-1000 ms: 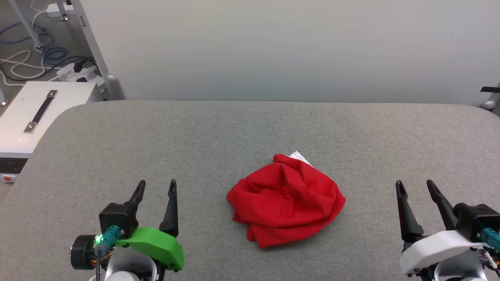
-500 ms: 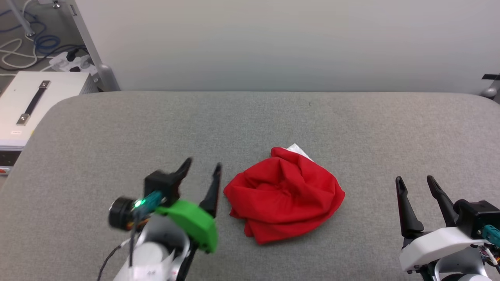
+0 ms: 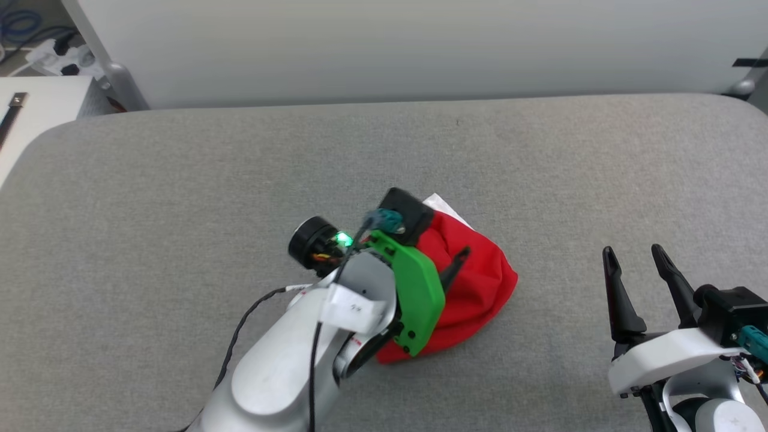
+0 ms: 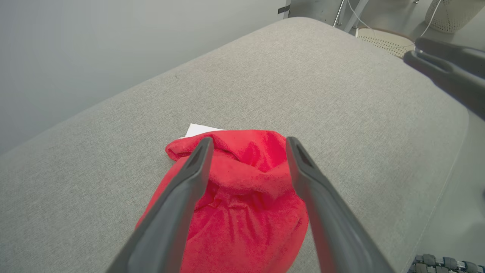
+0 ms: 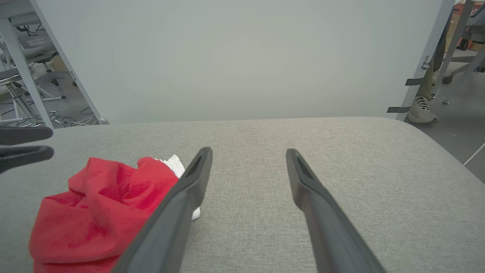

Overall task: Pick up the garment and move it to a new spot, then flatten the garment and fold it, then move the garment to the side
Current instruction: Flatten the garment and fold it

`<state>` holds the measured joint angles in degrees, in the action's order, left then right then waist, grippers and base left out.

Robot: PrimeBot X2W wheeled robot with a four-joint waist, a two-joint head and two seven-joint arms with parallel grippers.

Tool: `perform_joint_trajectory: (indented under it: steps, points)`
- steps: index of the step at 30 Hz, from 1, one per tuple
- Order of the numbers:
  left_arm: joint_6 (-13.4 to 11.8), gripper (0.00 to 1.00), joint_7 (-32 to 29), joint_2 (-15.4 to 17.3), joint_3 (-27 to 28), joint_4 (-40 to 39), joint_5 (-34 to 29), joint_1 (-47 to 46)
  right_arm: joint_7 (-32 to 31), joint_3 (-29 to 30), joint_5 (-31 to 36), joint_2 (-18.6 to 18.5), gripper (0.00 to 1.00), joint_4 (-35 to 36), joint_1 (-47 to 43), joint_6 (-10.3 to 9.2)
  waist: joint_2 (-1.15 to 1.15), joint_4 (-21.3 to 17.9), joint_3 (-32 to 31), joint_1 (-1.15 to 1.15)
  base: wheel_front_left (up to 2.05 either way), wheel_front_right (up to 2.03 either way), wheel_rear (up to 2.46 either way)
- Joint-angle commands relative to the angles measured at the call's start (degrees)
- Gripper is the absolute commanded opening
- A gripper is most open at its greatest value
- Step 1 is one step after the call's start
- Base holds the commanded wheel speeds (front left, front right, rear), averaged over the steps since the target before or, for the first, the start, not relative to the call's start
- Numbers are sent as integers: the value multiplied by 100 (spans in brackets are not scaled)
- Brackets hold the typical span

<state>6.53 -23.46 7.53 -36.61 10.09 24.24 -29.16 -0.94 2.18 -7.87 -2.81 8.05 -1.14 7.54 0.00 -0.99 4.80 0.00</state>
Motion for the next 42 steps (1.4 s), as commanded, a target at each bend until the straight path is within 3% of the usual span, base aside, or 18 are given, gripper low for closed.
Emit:
perform_joint_trajectory:
  steps: [1,7,16,17,18,19,28,34,36,37,40,41,42]
  points:
    - [44,100,-125,-21,-112,104,69,-208,54,-6,-10,-7,100,-17,108,-5,0,-138,183,0,0,0,0]
    - [91,100,-743,19,-905,673,475,-848,156,33,-63,-7,100,-85,235,-5,0,-220,439,0,0,0,0]
    - [94,100,-1153,307,-1812,1561,916,-1386,237,24,-119,-7,100,-196,325,-5,0,-266,571,0,0,0,0]
    - [94,73,-1178,320,-1877,1639,969,-1420,237,24,-122,-7,100,-195,328,-5,0,-261,579,0,0,0,0]
    - [94,19,-1160,329,-1925,1684,993,-1453,235,27,-122,-7,100,-197,332,-5,0,-255,584,0,0,0,0]
    - [95,0,-1142,342,-1992,1736,1018,-1493,234,36,-122,-7,100,-198,339,-5,0,-244,592,0,0,0,0]
    - [61,0,-408,495,-2016,1687,1021,-1753,221,97,-147,-7,100,-218,342,-5,0,-78,489,0,0,0,0]
    - [-273,0,-96,1066,-1822,941,916,-1488,204,149,-166,-7,100,-207,271,-5,0,39,354,0,0,0,0]
    - [-454,0,-82,1353,-1751,596,908,-1269,202,179,-176,-7,100,-204,236,-5,0,81,309,0,0,0,0]
    - [-811,0,-82,1819,-1596,33,981,-787,198,188,-192,-7,100,-207,185,-5,0,125,251,0,0,0,0]
    - [-1258,0,-58,2235,-1382,-493,1172,-155,191,205,-200,-7,100,-212,139,-5,0,164,196,0,0,0,0]
    - [-1618,0,11,2517,-1246,-897,1349,450,178,232,-201,-7,100,-203,95,-5,0,211,137,0,0,0,0]
    - [-1735,0,46,2582,-1219,-1014,1409,668,166,239,-199,-7,100,-196,77,-5,0,227,122,0,0,0,0]
